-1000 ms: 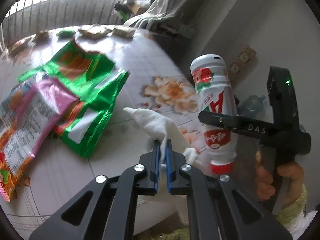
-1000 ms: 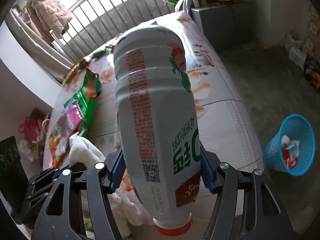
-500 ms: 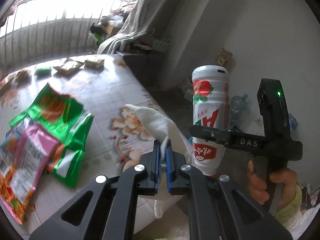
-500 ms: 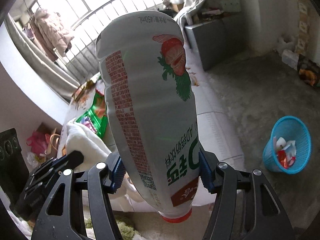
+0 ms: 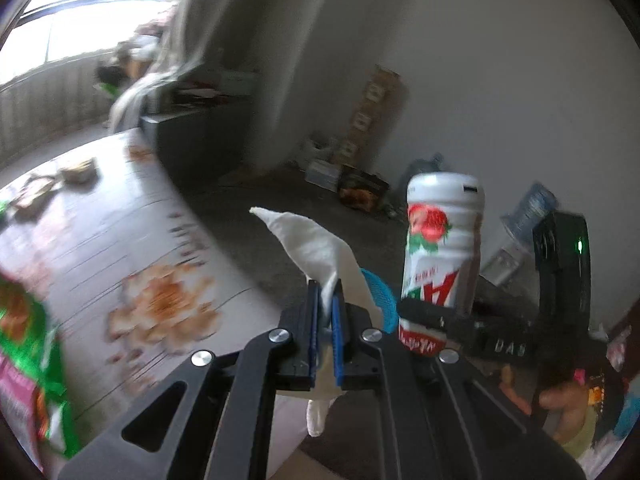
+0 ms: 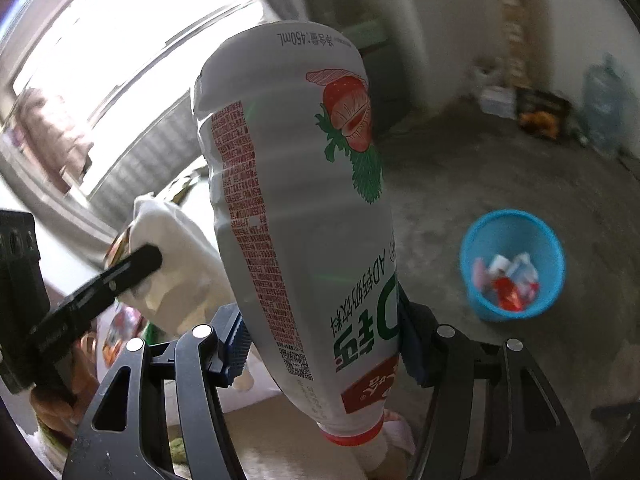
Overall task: Collect trash
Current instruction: 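Carry glove and drink bottle to the blue wastebasket and open both tools over it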
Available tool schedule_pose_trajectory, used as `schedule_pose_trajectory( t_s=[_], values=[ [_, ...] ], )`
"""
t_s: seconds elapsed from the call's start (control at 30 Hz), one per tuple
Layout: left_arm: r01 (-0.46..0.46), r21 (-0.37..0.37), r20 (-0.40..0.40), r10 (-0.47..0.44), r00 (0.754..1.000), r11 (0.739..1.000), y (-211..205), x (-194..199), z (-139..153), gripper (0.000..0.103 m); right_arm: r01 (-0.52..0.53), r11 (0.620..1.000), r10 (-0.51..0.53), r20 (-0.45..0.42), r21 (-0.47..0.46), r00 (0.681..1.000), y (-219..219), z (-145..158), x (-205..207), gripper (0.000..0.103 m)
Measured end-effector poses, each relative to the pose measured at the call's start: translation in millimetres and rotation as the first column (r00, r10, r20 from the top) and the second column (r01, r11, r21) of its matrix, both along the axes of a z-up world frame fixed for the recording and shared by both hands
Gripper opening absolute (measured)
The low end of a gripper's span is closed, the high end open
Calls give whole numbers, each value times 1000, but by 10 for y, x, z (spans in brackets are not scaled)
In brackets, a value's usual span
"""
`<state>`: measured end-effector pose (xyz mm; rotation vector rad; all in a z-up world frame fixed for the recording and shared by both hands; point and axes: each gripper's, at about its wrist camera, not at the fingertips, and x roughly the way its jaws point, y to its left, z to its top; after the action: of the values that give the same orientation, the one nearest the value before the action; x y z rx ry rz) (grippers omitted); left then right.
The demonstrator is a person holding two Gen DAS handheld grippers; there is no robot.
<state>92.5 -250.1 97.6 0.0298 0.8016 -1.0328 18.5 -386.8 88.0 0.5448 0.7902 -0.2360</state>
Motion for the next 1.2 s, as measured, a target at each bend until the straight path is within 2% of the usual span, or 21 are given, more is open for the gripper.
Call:
schedule_pose_trajectory(
  t_s=[0.13,0.27,0.43,0.6,0.73,0.87,0.9,0.93,0.97,1.0,1.07,1.13,1.2],
  values=[
    [79,21,-26,-78,997,997,-544,38,-23,6,118,993,-118,-26,-5,993,-356,-131,-147,58],
    [131,59,-45,-129,991,990,-985,69,-137,6,235,972,-235,-58,-11,970,-675,-262,-286,58],
    [192,158,-94,-179,979,969,-1586,145,-468,6,362,931,-357,-90,42,930,-1079,-530,-446,58],
    [241,235,-131,-215,968,942,-2176,240,-781,6,426,895,-415,-104,134,904,-1439,-839,-466,58],
    [262,283,-119,-237,964,923,-2688,279,-971,6,476,856,-465,-102,201,880,-1732,-1016,-416,58],
    [278,290,-102,-260,960,916,-3110,349,-1083,8,508,818,-512,-61,269,857,-2065,-1126,-304,59],
    [283,292,-100,-265,959,913,-3212,380,-1125,21,516,804,-528,-42,295,848,-2189,-1188,-273,62],
    [282,307,-97,-265,959,909,-3306,416,-1183,52,524,784,-546,-31,331,837,-2318,-1300,-238,65],
    [260,334,-83,-246,966,906,-3365,454,-1238,68,536,762,-564,-36,363,825,-2433,-1452,-194,79],
    [217,355,-56,-211,976,909,-3387,489,-1287,76,550,747,-578,-45,374,815,-2475,-1570,-197,86],
    [178,354,-41,-175,984,918,-3356,527,-1345,76,595,723,-595,-121,350,795,-2513,-1878,-181,87],
    [189,361,-88,-169,982,913,-3242,553,-1431,76,641,684,-589,-256,349,767,-2556,-2295,-152,84],
    [196,374,-108,-167,980,907,-3115,559,-1453,76,648,649,-589,-276,399,760,-2531,-2505,-217,82]
  ],
)
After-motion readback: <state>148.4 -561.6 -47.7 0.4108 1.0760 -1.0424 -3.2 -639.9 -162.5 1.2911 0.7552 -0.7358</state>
